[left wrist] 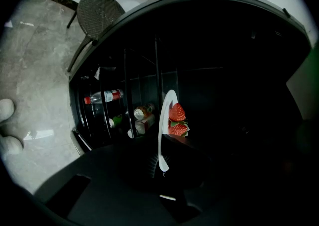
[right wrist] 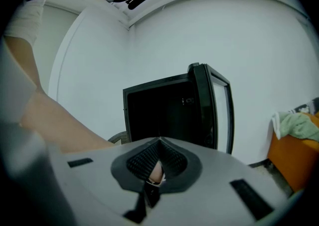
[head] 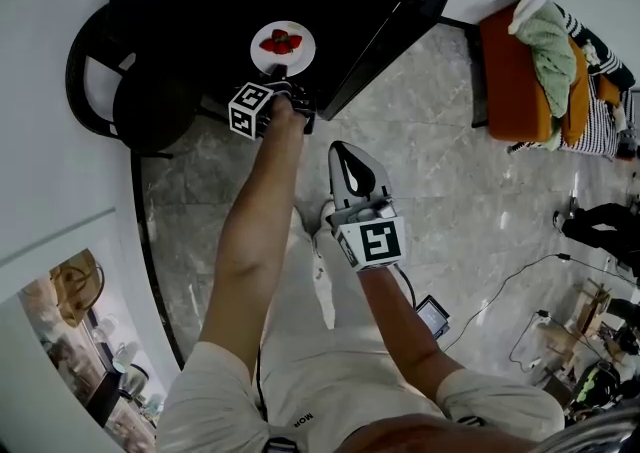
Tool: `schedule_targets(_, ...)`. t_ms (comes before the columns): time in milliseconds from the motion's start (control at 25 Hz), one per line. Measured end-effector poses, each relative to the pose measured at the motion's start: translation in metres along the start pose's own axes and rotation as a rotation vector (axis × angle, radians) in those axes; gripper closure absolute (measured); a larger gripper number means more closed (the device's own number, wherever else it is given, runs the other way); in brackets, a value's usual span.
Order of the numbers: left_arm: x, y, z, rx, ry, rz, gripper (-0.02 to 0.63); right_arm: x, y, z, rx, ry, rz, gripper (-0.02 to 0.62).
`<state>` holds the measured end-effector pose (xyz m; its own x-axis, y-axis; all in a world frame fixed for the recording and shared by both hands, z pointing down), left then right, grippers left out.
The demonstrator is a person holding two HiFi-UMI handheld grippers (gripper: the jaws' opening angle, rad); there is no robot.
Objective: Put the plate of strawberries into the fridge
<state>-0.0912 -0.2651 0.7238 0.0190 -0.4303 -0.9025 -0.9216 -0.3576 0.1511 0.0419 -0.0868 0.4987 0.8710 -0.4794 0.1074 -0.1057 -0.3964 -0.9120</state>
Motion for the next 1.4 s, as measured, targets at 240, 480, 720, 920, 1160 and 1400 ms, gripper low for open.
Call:
schedule_targets(240,0.005,0.0,-0.008,0.017,0.0,0.026,0.595,0.004,-0.001,0.0,-0.011,0.004,-0.017,0.591)
schedule_targets(480,0.006,0.001,-0.011,0.034,0.016,0.013,0.595,0.01,-0.003,0.0,-0.012,-0.004,-0.027,0.591)
schedule_targets(720,0.007,0.001,-0.013,0.045,0.018,0.015,0.595,0.012,-0.008,0.002,-0.019,-0.001,-0.034,0.591)
schedule_targets(920,0.006,0.001,-0.012,0.058,-0.02,0.03,0.595,0.011,-0.011,0.003,-0.029,0.015,-0.047,0.591)
schedule_targets(1160,0.003,0.001,-0.013,0.065,-0.1,0.018,0.58,0.014,-0.018,-0.001,-0.043,0.033,-0.063,0.591)
schedule_targets(1400,0.007,-0.002,-0.004,0.056,-0.124,0.037,0.523,0.01,-0.017,-0.001,-0.044,0.045,-0.072,0.591)
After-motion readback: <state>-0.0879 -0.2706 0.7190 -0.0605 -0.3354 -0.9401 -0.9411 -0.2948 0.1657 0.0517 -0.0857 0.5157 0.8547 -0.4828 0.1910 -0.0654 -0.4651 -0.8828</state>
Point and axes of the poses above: the fingertips, and each gripper's own axes: z backward along the fingers, x to its right, y out of its top, the point moved 4 cm from there along z, backward along the fingers, and after that the axes turned 11 degrees about -x, right-handed, at the moved point
